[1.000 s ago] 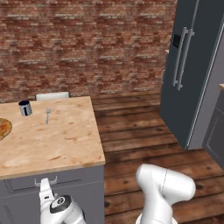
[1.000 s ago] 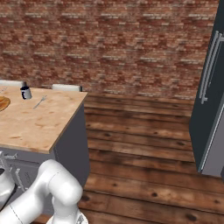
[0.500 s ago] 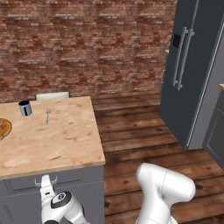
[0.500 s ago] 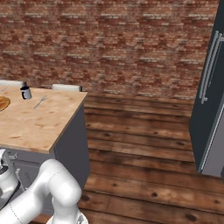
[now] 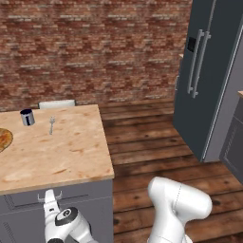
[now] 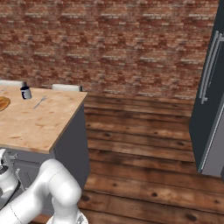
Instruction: Take the pizza cutter from the drawer on the left and place it on the dining counter for cutting.
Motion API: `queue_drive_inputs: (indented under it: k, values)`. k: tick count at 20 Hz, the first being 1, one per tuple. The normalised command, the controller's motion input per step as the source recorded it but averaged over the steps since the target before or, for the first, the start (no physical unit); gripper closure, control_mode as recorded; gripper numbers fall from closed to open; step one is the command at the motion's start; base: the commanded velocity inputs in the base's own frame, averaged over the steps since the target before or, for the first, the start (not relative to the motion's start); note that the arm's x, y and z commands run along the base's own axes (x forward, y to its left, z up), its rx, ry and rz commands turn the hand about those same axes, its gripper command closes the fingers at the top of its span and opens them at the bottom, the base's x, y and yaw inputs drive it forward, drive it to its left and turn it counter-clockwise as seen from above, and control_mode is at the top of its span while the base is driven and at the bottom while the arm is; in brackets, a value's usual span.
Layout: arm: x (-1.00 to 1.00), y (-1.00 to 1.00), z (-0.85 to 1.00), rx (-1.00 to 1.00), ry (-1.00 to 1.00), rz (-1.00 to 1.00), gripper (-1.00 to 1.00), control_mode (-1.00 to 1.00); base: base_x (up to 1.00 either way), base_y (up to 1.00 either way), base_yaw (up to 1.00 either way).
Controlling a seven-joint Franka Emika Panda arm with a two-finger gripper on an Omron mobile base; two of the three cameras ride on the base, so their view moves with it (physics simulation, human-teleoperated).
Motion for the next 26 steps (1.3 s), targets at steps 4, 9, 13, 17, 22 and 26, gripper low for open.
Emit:
queue_drive_inputs:
  k: [4, 9, 13, 17, 22, 26]
  values:
    - [0.0, 0.0, 0.0, 0.0, 0.0, 0.0, -1.0, -1.0, 0.0, 0.0, 0.0]
    - [0.0, 0.0, 0.0, 0.0, 0.0, 0.0, 1.0, -1.0, 0.0, 0.0, 0.0]
    - [0.0, 0.0, 0.0, 0.0, 0.0, 0.0, 1.0, -1.0, 0.0, 0.0, 0.0]
    - [0.0, 0.0, 0.0, 0.0, 0.0, 0.0, 1.0, -1.0, 0.0, 0.0, 0.0]
    - [-0.19, 0.0, 0.0, 0.0, 0.0, 0.0, 1.0, -1.0, 0.0, 0.0, 0.0]
    - [-0.89, 0.0, 0.0, 0.0, 0.0, -0.02, 1.0, -1.0, 0.0, 0.0, 0.0]
